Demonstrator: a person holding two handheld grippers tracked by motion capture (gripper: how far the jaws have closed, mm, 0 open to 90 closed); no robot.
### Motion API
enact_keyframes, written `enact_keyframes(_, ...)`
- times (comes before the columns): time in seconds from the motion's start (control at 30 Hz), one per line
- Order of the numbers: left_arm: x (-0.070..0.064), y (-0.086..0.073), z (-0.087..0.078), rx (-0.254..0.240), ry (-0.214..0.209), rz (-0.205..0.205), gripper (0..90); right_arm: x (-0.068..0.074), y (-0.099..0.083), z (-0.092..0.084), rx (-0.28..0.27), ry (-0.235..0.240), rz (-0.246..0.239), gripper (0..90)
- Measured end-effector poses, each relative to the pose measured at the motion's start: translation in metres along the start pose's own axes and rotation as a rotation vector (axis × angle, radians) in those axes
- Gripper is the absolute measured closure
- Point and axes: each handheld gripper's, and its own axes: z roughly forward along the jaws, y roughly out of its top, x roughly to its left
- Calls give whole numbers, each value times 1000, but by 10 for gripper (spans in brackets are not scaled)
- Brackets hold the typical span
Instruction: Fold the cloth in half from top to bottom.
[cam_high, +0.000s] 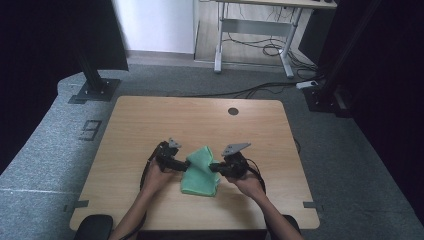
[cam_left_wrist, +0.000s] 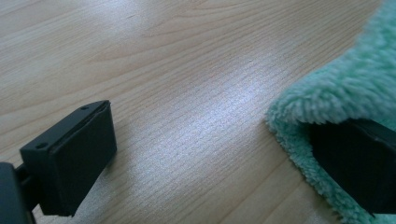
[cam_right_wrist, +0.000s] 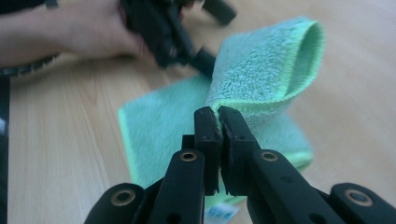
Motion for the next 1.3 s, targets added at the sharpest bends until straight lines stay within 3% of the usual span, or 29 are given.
enact_keyframes(0.23, 1, -1, -1, -1, -14, 9, 19, 2, -25, 22, 89, -19, 2, 855)
enact_keyframes(0.33, 0, -1, -6, 19, -25, 0, 37, 2, -27, 22, 92, -30, -3, 855)
enact_keyframes(0.53, -10, -5, -13, 38, -20, 34, 68, -8, -28, 23, 94, -69, -7, 854)
enact_keyframes(0.7, -10, -7, -12, 30, -13, 9, 67, -15, -26, 21, 84, -81, 10, 851)
enact_keyframes(0.97, -11, -10, -12, 12, -1, 0, 66, -2, -23, 10, 48, -53, -5, 837)
enact_keyframes(1.2, -12, -11, -13, 5, 1, -2, 69, 4, -31, 12, 71, -46, -22, 831)
enact_keyframes(1.3, -13, -9, -16, 28, -24, 13, 114, 1, -37, 14, 74, -49, 2, 831)
